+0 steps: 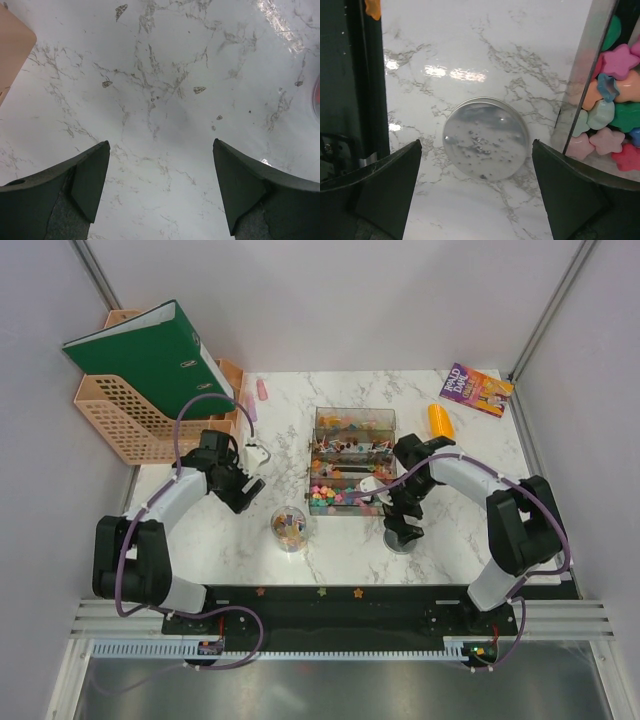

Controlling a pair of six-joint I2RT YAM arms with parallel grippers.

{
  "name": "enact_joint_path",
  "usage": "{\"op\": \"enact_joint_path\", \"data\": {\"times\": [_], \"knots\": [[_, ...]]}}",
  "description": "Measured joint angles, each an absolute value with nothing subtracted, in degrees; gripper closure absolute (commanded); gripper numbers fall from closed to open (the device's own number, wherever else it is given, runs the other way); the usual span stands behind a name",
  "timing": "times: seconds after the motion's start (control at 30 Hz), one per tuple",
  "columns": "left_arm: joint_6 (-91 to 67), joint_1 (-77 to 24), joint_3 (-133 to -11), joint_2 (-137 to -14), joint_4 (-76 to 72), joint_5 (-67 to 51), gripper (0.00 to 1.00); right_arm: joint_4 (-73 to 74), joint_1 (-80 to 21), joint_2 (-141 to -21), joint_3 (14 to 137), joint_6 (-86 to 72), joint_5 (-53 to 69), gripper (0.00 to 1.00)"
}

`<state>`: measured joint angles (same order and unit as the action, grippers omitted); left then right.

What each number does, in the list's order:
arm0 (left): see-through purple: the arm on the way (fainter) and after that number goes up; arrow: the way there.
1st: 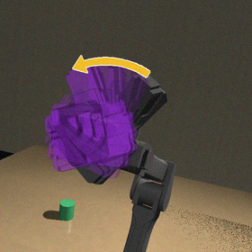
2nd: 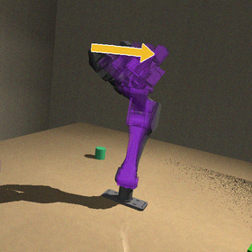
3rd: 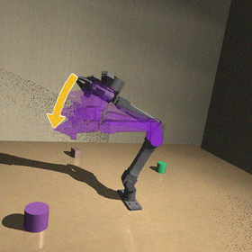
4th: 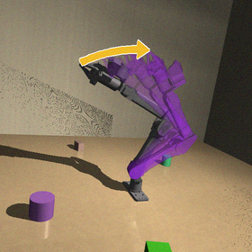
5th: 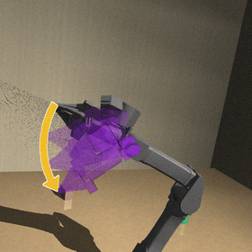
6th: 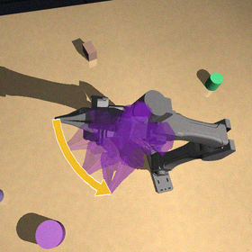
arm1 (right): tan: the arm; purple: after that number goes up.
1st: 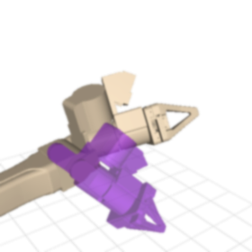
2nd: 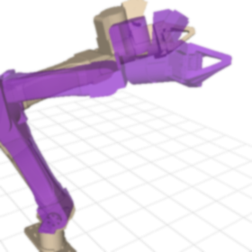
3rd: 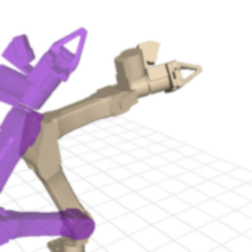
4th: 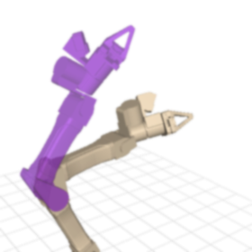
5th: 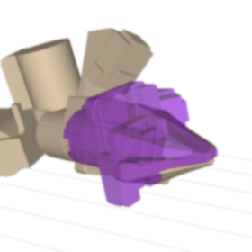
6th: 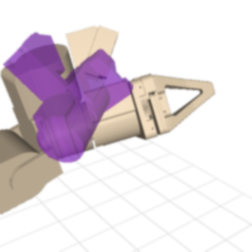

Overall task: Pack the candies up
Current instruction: Adjust the storage box at the center of the board.

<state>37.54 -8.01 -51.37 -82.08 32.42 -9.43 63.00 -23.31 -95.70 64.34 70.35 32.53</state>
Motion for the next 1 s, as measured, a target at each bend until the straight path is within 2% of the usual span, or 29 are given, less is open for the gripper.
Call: {"op": "enact_joint_path", "data": {"times": [0.3,0.63,1.0], "knots": [[36.7,-8.0,-52.0,-84.1,32.0,-9.2,0.08,55.7,-23.3,-94.9,62.8,71.6,31.2,0.02],[36.7,-8.0,-52.7,-86.5,31.4,-9.0,0.08,51.5,-23.3,-80.1,48.7,77.9,30.9,0.02],[36.7,-8.0,-54.0,-87.8,31.2,-9.0,0.08,46.3,-23.3,-83.4,48.0,78.4,29.5,0.02]]}}
